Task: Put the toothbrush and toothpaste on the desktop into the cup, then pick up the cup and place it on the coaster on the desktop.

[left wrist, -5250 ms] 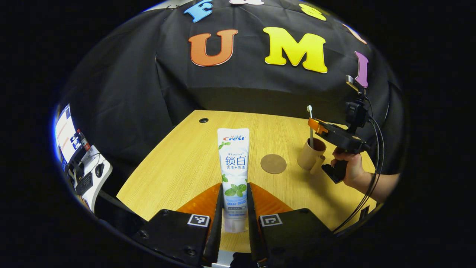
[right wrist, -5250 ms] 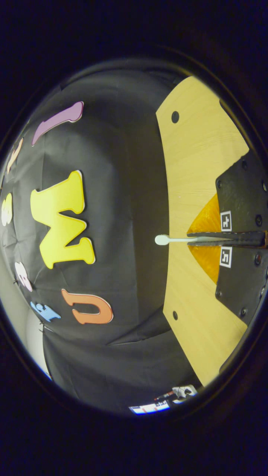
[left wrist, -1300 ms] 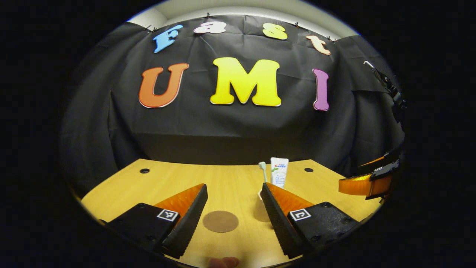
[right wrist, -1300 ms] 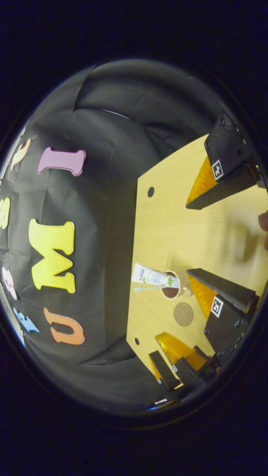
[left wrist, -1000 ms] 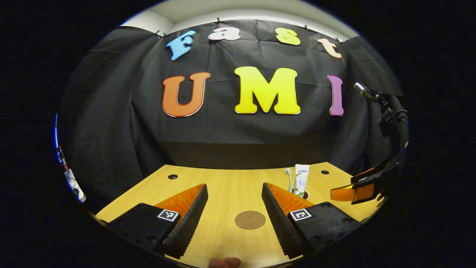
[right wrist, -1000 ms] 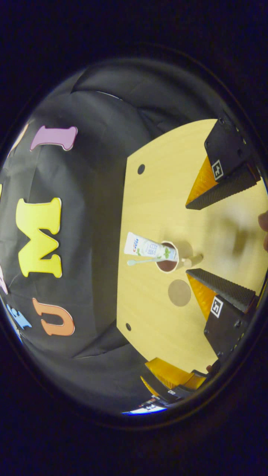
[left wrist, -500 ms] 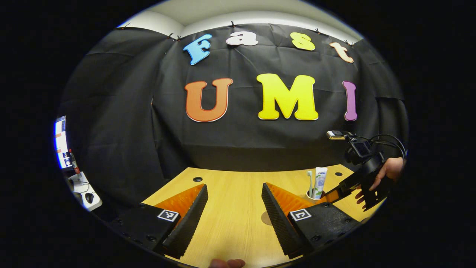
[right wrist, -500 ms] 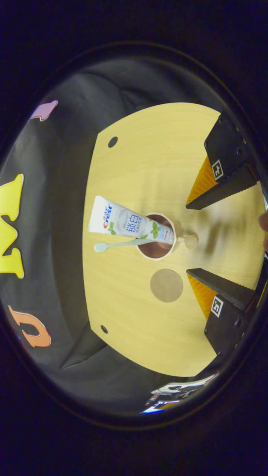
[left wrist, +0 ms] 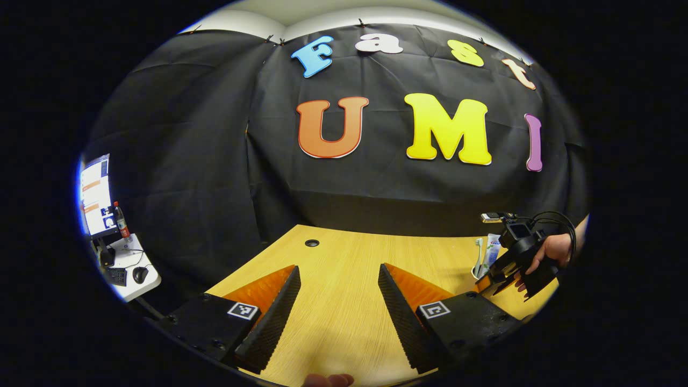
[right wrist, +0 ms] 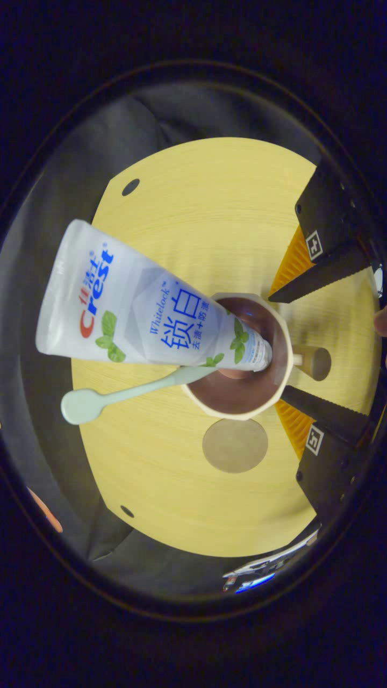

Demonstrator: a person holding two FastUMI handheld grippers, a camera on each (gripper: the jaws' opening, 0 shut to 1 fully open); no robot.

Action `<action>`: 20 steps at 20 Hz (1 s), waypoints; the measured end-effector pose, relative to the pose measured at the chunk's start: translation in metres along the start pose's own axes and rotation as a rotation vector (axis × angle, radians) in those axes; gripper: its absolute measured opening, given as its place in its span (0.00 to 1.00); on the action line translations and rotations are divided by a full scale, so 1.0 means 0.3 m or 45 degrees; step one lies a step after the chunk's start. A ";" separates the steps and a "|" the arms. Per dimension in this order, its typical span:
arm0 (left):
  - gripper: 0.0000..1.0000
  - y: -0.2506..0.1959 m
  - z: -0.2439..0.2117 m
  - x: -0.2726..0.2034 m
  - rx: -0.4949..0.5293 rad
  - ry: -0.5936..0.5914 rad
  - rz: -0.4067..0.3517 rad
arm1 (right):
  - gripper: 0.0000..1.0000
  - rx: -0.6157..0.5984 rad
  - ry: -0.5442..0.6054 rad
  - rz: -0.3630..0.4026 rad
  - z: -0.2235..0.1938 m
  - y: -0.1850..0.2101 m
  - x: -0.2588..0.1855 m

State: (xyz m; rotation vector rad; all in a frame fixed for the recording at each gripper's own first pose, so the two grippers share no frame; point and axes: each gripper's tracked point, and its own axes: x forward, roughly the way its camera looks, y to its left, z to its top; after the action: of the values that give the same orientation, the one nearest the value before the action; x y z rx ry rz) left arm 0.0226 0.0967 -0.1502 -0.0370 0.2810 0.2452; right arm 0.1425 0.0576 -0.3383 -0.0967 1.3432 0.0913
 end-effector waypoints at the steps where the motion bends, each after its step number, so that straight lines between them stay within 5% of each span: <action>1: 0.93 0.005 -0.007 0.003 -0.004 0.010 0.006 | 0.82 0.004 0.022 -0.006 -0.004 -0.003 0.015; 7: 0.93 0.017 -0.027 0.013 -0.014 0.052 0.018 | 0.28 -0.011 0.094 -0.007 -0.027 0.004 0.038; 14: 0.93 0.018 -0.037 -0.013 -0.050 0.069 0.012 | 0.22 -0.057 0.090 -0.014 -0.032 0.015 0.017; 20: 0.93 0.053 -0.074 -0.092 -0.075 0.088 0.046 | 0.22 -0.217 -0.024 0.040 0.009 0.180 -0.051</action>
State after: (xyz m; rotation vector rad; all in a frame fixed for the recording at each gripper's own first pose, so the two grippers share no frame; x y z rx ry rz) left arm -0.0130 0.1040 -0.1637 -0.0985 0.3432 0.2884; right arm 0.1350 0.1114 -0.3237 -0.2182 1.3170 0.2332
